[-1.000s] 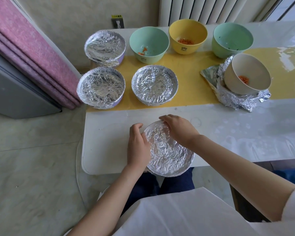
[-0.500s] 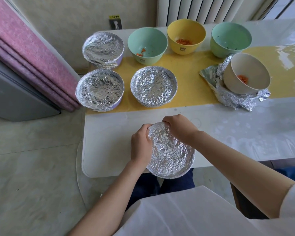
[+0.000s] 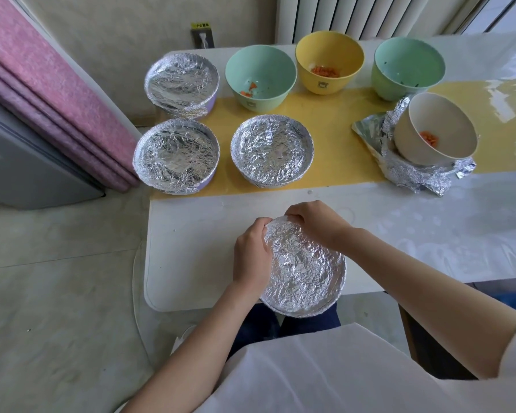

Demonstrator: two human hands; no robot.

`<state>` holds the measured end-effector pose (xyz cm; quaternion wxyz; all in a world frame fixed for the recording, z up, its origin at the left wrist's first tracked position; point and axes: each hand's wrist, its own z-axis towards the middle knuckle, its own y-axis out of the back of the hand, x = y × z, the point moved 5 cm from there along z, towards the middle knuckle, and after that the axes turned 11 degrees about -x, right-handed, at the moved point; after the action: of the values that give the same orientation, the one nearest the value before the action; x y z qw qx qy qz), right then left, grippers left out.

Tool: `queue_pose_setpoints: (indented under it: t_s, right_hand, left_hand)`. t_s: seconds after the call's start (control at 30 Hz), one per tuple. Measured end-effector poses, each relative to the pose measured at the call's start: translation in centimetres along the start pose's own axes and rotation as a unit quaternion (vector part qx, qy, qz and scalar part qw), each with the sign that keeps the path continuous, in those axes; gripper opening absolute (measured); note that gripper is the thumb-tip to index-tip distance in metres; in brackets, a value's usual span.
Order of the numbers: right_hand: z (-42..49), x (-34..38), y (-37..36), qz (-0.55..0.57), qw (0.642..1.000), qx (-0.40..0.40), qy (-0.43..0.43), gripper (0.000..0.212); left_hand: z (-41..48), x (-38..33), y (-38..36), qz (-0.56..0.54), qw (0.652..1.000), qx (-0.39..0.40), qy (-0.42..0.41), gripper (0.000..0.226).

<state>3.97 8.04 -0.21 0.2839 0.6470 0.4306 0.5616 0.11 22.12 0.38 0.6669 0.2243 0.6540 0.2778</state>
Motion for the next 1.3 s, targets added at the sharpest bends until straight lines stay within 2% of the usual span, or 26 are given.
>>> queue_pose_setpoints:
  t_s: [0.13,0.57,0.73,0.87,1.0,1.2,1.3]
  right_hand:
    - [0.4,0.6,-0.3,-0.042,0.999,0.009,0.02,0.022]
    - [-0.5,1.0,0.5,0.008,0.997,-0.027,0.071,0.035]
    - [-0.6,1.1,0.0,-0.005,0.994,-0.042,0.098,0.043]
    - [-0.5,0.8,-0.2,0.007,0.998,-0.02,0.067,0.039]
    - [-0.4,1.0,0.4,0.024,0.998,-0.017,0.06,0.032]
    - [-1.9,2.2,2.2,0.133,0.973,-0.159,0.101,0.031]
    - [-2.8,2.1,1.9,0.167,0.962,-0.185,0.11,0.031]
  left_hand:
    - [0.1,0.2,0.0,0.004,1.0,-0.002,0.005,0.035]
    - [0.2,-0.1,-0.2,0.015,1.0,0.022,-0.003,0.039]
    - [-0.2,0.1,-0.2,0.017,1.0,0.017,0.0,0.042]
    - [-0.2,0.0,-0.3,0.015,1.0,0.021,-0.008,0.045]
    - [0.1,-0.7,0.4,0.017,0.998,0.005,-0.057,0.049]
    - [0.9,-1.8,2.0,0.062,0.976,-0.065,-0.196,0.05]
    - [0.8,-1.8,2.2,0.069,0.966,-0.093,-0.231,0.052]
